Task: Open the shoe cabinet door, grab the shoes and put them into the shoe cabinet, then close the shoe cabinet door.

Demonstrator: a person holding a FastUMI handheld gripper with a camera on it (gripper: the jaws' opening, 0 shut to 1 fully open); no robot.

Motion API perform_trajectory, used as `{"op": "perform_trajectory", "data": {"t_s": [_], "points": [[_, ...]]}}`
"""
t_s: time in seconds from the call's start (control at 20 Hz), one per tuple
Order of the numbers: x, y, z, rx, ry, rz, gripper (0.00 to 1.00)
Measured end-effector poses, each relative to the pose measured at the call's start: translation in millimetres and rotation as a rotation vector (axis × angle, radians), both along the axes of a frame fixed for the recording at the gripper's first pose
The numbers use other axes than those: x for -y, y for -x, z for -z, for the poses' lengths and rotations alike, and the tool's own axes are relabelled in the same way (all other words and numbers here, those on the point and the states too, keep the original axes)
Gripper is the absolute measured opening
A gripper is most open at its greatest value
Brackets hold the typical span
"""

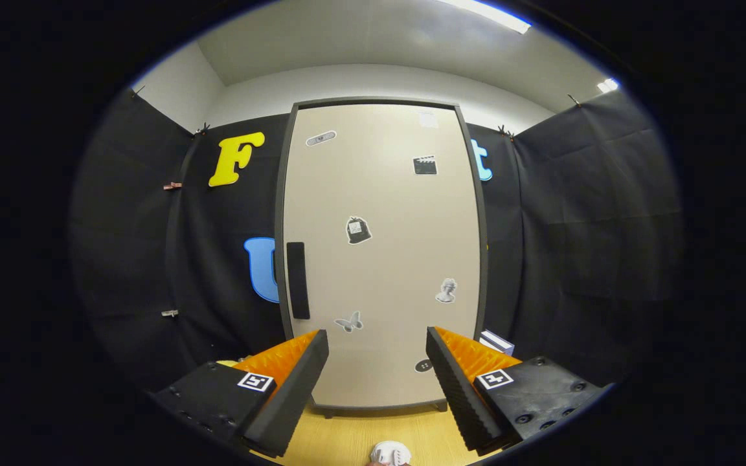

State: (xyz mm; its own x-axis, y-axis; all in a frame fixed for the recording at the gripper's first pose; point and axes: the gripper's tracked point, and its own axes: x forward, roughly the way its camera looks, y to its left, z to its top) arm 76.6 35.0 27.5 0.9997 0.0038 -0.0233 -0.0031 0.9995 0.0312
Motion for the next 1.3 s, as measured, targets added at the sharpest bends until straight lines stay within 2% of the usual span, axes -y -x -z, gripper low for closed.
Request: {"op": "perform_trajectory", "data": {"t_s": [0.1,0.5,0.7,0.95,1.15,1.2,1.25,1.3], "points": [[-17.7,-19.7,-9.7,0.004,-0.023,-0.033,0.97],[-74.8,-96.1,-34.6,0.01,0.024,-0.111,0.98],[-100.6,-133.3,-27.1,-0.035,0.05,-0.146,0.98],[-114.1,-166.5,-3.2,-0.084,0.091,-0.146,0.98],[-113.0,-179.7,8.1,-0.115,0.058,-0.112,0.84],[-118.1,-180.1,5.4,-0.111,0.041,-0.118,0.74],[-121.0,-177.2,6.9,-0.116,0.032,-0.128,0.7],[-126.2,-179.0,9.9,-0.123,0.023,-0.144,0.59]]}}
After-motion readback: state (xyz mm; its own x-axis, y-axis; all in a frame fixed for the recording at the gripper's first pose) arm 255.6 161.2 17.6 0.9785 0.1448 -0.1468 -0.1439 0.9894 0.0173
